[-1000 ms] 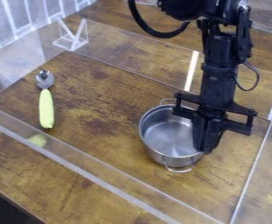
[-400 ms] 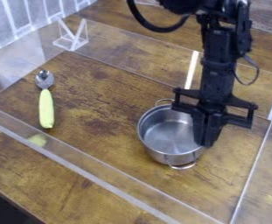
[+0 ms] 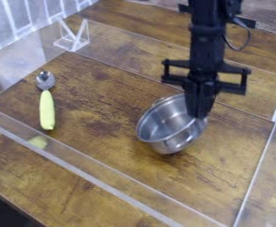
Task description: Remove the mushroom from the silver pot and put it on the table
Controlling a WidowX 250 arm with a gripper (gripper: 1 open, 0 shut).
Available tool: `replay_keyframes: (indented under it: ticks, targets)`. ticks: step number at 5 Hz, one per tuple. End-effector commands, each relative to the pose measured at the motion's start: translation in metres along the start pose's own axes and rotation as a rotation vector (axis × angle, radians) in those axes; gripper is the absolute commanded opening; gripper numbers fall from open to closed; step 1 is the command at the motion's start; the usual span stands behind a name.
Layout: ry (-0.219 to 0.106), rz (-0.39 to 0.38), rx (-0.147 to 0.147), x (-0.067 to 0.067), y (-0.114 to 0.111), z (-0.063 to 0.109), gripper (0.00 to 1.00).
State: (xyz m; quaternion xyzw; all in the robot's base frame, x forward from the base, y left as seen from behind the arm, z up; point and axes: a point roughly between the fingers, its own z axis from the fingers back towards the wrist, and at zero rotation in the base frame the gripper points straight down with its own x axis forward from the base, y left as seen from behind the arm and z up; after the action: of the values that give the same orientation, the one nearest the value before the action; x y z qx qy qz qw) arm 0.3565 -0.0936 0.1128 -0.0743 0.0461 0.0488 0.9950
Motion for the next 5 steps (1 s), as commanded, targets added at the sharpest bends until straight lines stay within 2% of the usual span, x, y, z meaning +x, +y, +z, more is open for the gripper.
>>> replay_keyframes:
  ticks: [1, 3, 5]
  targets:
    - [-0.101, 0.019, -0.025, -0.008, 0.011, 0.045, 0.0]
    - [-0.093, 0.056, -0.016, -0.02, 0.033, 0.026, 0.0]
    - [-0.093, 0.005, -0.066, 0.002, 0.075, 0.062, 0.0]
